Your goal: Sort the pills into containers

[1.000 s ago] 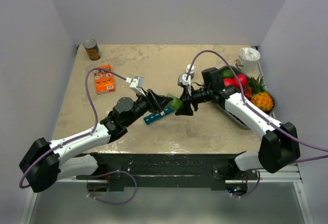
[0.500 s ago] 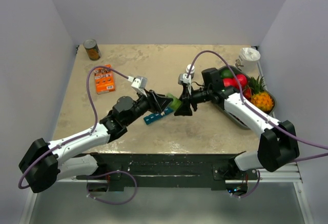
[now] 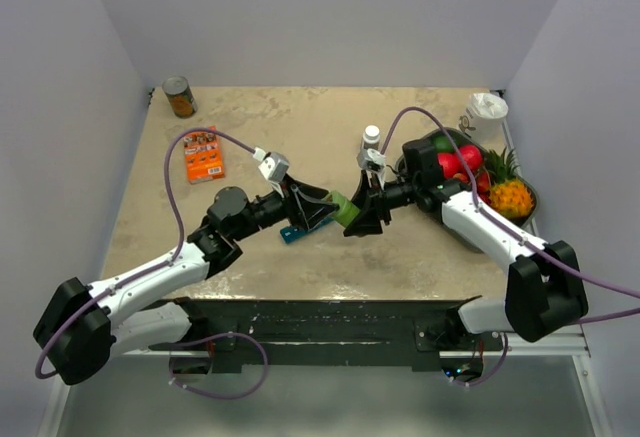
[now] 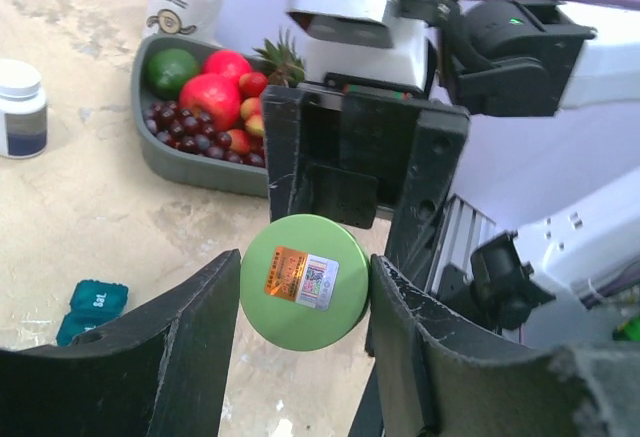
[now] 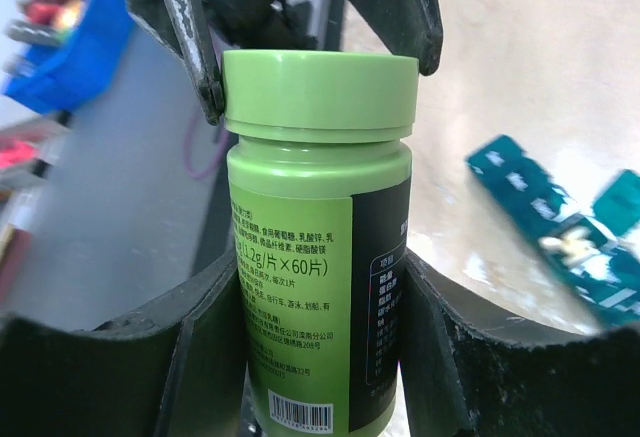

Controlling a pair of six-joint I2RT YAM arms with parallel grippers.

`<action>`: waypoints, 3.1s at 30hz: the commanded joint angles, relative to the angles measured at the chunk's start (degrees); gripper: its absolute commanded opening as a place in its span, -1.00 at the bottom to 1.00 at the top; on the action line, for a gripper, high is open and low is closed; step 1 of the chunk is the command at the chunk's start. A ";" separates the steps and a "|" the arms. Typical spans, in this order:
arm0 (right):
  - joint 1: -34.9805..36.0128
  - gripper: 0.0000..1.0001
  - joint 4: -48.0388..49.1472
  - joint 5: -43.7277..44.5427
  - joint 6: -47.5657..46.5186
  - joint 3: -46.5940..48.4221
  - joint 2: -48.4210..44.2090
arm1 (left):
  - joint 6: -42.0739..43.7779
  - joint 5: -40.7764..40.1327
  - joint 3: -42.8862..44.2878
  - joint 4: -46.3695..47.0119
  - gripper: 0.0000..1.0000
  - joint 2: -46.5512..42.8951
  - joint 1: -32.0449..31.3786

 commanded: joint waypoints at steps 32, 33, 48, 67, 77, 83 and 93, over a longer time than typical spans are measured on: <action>-1.14 -1.00 8.37 -4.79 2.15 1.05 -1.22 | 3.63 6.33 7.04 -14.01 0.99 -8.56 1.72; -1.14 -1.00 5.05 -3.83 -1.44 1.49 -1.22 | 2.84 4.93 7.13 -15.08 0.99 -9.69 1.72; 0.09 -1.00 -6.67 16.83 -17.12 4.75 -6.15 | -23.62 -12.13 15.65 -31.52 0.98 -1.98 1.72; 0.88 -1.00 -6.85 16.75 -17.12 4.84 -4.83 | -23.36 -6.51 16.45 -24.41 0.77 4.80 0.05; 0.97 -1.00 -7.11 15.78 -16.94 4.92 -4.30 | -18.62 -4.41 17.76 -26.51 -0.10 7.52 0.05; 0.97 -1.00 -7.11 9.57 -15.01 5.28 -2.72 | -6.68 4.70 15.85 -25.74 -0.84 7.61 0.84; 0.97 -1.00 18.82 -13.12 13.03 -0.96 2.20 | 24.37 28.92 11.79 -19.77 -0.66 6.21 3.21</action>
